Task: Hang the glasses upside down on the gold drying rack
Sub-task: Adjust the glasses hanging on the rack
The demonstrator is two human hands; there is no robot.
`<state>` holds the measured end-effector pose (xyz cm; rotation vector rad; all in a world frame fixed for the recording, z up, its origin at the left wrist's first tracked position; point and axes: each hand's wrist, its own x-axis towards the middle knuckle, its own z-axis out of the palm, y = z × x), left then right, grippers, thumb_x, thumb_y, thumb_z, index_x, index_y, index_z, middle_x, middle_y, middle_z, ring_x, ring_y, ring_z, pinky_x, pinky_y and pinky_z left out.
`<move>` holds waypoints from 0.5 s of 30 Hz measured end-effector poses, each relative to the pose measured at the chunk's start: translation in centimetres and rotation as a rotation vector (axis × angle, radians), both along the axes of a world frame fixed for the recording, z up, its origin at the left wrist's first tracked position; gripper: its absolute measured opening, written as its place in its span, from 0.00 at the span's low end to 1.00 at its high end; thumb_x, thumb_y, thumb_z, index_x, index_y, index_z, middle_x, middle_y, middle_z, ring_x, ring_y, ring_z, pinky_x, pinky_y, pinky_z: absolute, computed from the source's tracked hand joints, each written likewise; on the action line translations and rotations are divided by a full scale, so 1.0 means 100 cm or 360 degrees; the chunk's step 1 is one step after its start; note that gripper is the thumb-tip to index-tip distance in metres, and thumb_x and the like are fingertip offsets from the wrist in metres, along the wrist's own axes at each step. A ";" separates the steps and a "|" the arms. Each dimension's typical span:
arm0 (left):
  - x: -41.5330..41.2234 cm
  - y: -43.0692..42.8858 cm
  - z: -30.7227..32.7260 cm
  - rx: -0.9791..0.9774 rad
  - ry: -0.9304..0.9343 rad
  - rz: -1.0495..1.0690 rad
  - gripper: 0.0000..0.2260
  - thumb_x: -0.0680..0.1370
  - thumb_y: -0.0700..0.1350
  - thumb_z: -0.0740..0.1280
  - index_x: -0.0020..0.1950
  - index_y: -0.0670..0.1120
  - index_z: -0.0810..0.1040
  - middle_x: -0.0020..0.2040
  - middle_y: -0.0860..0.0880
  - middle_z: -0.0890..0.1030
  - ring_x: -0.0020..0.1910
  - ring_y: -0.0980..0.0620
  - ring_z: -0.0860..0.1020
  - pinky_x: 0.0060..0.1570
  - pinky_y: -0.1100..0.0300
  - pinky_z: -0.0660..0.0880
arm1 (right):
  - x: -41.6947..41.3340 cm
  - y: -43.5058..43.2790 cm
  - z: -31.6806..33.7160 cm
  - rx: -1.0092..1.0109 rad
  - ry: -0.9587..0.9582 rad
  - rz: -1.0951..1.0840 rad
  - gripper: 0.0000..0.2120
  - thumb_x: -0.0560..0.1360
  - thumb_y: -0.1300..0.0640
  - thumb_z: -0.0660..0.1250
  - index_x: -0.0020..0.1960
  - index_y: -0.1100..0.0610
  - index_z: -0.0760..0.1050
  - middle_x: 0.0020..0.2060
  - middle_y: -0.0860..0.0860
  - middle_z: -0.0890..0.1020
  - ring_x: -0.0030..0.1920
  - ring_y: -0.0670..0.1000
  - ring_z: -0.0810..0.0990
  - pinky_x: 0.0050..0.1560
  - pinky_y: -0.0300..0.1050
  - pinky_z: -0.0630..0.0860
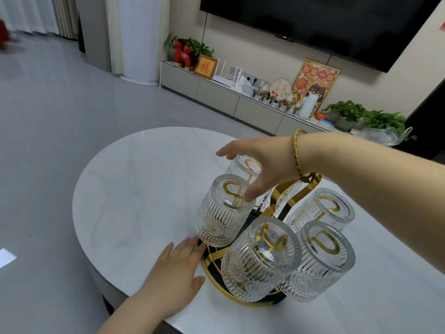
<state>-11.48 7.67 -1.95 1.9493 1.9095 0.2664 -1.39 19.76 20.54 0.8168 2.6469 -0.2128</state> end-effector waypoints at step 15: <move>-0.002 0.000 -0.003 0.0054 -0.0056 -0.0007 0.30 0.79 0.51 0.57 0.75 0.52 0.43 0.77 0.52 0.43 0.75 0.54 0.45 0.72 0.54 0.39 | -0.016 -0.004 -0.025 0.0382 -0.0437 0.0145 0.38 0.62 0.38 0.67 0.67 0.52 0.60 0.63 0.52 0.72 0.61 0.57 0.71 0.61 0.55 0.71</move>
